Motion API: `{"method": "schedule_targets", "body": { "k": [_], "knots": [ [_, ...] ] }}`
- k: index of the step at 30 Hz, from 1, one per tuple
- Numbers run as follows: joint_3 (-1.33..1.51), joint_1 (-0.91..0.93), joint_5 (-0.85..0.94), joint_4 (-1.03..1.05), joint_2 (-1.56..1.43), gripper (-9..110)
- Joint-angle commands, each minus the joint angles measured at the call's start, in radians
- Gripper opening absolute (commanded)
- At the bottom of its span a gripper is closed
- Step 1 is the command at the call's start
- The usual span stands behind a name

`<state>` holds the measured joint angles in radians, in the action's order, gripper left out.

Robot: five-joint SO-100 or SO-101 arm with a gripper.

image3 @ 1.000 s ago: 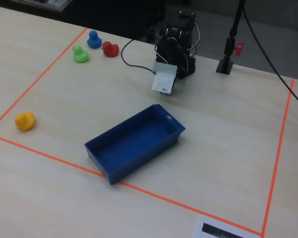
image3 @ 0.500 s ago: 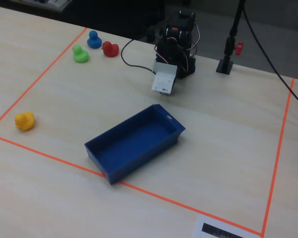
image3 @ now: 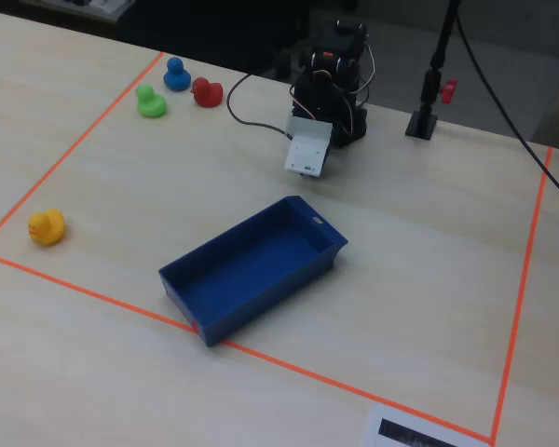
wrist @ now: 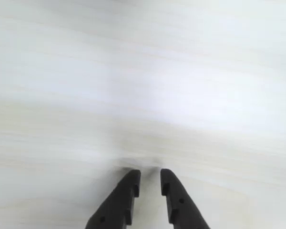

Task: Grasp green duck and put it into box.

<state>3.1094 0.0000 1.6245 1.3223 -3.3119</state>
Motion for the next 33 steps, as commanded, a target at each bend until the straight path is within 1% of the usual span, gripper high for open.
{"method": "schedule_targets", "body": {
  "k": [1,29,33],
  "knots": [
    [0.002,0.014,-0.006,0.025,0.0,3],
    [0.002,0.009,-0.006,0.025,0.0,3],
    [0.002,0.009,-0.006,0.025,0.0,5]
  ]
}}
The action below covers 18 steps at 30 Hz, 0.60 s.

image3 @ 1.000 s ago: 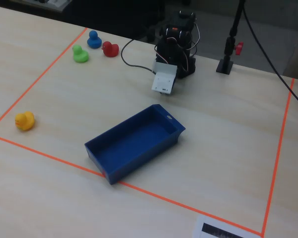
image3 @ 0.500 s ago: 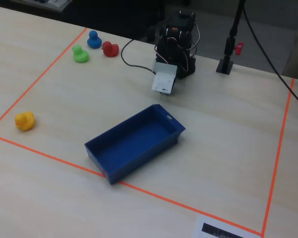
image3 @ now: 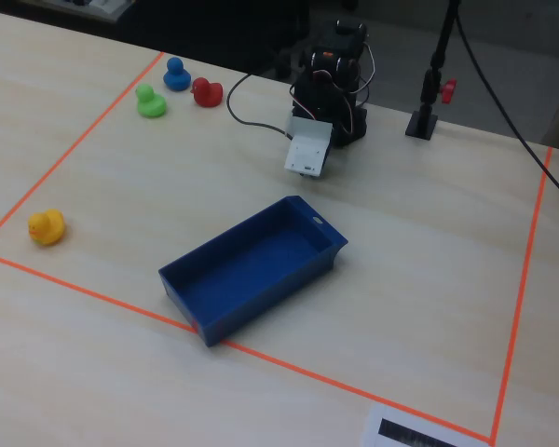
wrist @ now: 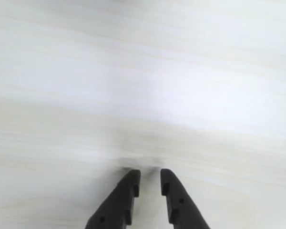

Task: Grasp green duck and put it into box.

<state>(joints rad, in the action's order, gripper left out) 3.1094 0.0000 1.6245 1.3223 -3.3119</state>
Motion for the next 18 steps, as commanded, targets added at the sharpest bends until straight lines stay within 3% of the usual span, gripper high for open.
{"method": "schedule_targets", "body": {
  "k": [1,12,18],
  "knots": [
    [0.002,0.009,-0.006,0.025,0.0,5],
    [-0.031,0.051,-0.026,-0.046,0.084,0],
    [-0.399,0.135,-0.02,-0.072,0.383,1]
  ]
}}
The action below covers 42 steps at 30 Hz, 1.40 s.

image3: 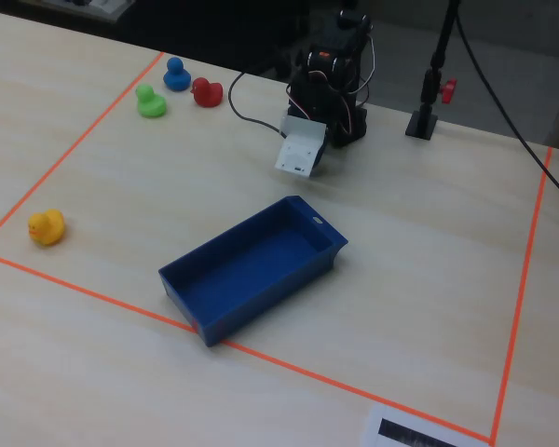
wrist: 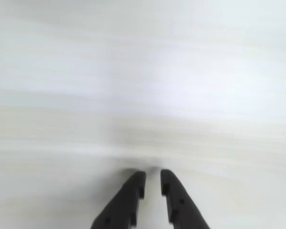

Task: Grasp green duck and put it into box.

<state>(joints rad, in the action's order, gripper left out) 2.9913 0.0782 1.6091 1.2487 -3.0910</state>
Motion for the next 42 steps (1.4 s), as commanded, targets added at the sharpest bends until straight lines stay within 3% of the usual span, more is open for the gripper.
{"method": "schedule_targets", "body": {
  "k": [1,8,12,18,23,31,42],
  "knots": [
    [-0.396,0.087,-0.003,0.031,0.239,1],
    [-1.063,0.457,0.123,0.12,0.727,12],
    [-1.266,0.698,0.13,-0.009,0.904,33],
    [-1.555,1.014,0.133,-0.127,1.206,32],
    [-1.792,1.238,0.178,-0.117,1.477,49],
    [-1.747,1.424,0.253,-0.284,1.692,52],
    [-1.761,1.459,0.244,-0.433,1.917,54]
  ]
}}
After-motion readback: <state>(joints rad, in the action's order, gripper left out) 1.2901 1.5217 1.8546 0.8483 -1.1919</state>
